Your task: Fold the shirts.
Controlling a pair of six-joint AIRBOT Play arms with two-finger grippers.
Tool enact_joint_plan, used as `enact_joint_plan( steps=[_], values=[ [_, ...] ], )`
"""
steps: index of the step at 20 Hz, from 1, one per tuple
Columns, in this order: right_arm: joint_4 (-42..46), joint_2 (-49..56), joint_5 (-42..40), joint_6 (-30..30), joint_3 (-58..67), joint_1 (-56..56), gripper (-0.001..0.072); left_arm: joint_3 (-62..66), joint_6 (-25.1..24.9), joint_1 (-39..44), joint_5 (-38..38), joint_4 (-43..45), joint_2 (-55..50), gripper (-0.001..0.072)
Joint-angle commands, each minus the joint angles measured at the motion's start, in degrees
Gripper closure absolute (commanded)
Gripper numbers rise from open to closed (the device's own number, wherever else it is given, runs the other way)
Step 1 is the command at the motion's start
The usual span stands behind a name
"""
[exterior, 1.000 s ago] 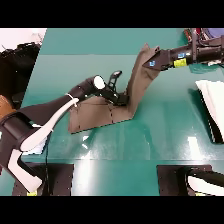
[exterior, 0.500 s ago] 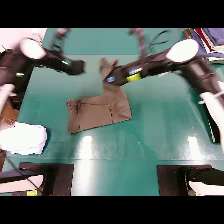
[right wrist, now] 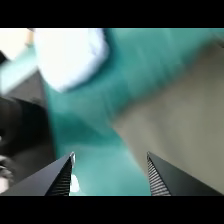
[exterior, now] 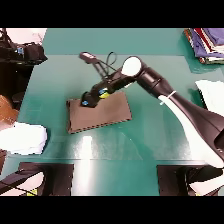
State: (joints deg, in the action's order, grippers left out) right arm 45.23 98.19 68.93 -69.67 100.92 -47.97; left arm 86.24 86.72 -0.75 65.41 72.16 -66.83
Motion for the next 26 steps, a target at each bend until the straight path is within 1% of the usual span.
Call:
enact_joint_plan(
  steps=[1, 3, 4, 5, 6, 8, 11, 13, 14, 18, 19, 21, 22, 23, 24, 25, 26],
  values=[
    [5.01, -5.09, 2.75, -2.84, -9.42, 8.35, 0.0201, 0.0, -0.22, -0.52, 1.55, 0.35, 0.52, 0.0679],
    [5.88, -9.38, 0.52, -5.01, -19.37, 15.89, 0.0199, 0.0, -0.22, -0.52, 1.73, 0.28, 0.55, 0.0678],
    [5.31, -10.97, -1.14, -5.95, -24.33, 19.85, 0.0175, 0.0, -0.2, -0.52, 1.73, 0.26, 0.55, 0.0678],
    [5.27, -11.69, -2.38, -6.78, -28.04, 23.08, 0.0072, 0.0, -0.2, -0.52, 1.73, 0.2, 0.52, 0.0679],
    [5.29, -11.69, -2.75, -6.84, -30.97, 26.16, 0.0044, 0.0, -0.2, -0.52, 1.68, -0.17, 0.52, 0.0678],
    [1.68, -9.99, -3.63, -6.67, -34.73, 29.9, 0.0045, 0.0, -0.2, -0.52, 1.49, -0.72, 0.52, 0.0678],
    [-6.08, -3.98, -2.73, -3.1, -33.92, 30.18, 0.0058, 0.0, -0.2, -0.52, 1.03, -0.72, 0.52, 0.0679],
    [-9.46, 0.74, -2.75, -3.08, -30.75, 27.71, 0.0069, 0.0, -0.2, -0.39, 1.11, -0.74, 0.52, 0.0678],
    [-10.82, 3.21, -2.34, -3.08, -28.65, 26.03, 0.0124, 0.0, -0.2, -0.42, 1.14, -0.81, 0.52, 0.0679],
    [-14.29, 10.69, 0.52, -3.1, -19.65, 18.21, 0.0147, 0.0, -0.2, -0.39, 1.27, -1.64, 0.52, 0.0679],
    [-14.08, 11.65, 0.44, -3.08, -17.59, 16.5, 0.0261, 0.0, -0.22, -0.39, 1.14, -2.69, 0.52, 0.0679],
    [-13.9, 12.46, -0.79, -1.64, -14.08, 13.84, 0.044, 0.0, -0.22, 0.33, 1.01, -3.32, 0.52, 0.0679],
    [-13.64, 12.41, -1.44, -0.74, -12.68, 13.2, 0.0564, 0.0, -0.2, 1.33, 1.01, -3.17, 0.52, 0.068],
    [-13.55, 12.41, -1.42, -0.31, -10.95, 13.0, 0.0665, 0.0, -0.2, 2.71, 0.72, -3.17, 0.52, 0.068],
    [-13.53, 12.41, -1.2, -0.31, -9.35, 13.38, 0.0673, 0.0, -0.17, 4.22, 0.26, -3.17, 0.52, 0.068],
    [-13.51, 12.35, -0.44, -0.35, -7.65, 14.23, 0.0695, 0.0, -0.15, 5.79, -0.11, -3.19, 0.52, 0.068],
    [-13.46, 11.76, -0.02, -0.37, -6.29, 15.87, 0.0695, 0.0, -0.13, 7.28, -0.28, -3.19, 0.52, 0.068]
  ],
)
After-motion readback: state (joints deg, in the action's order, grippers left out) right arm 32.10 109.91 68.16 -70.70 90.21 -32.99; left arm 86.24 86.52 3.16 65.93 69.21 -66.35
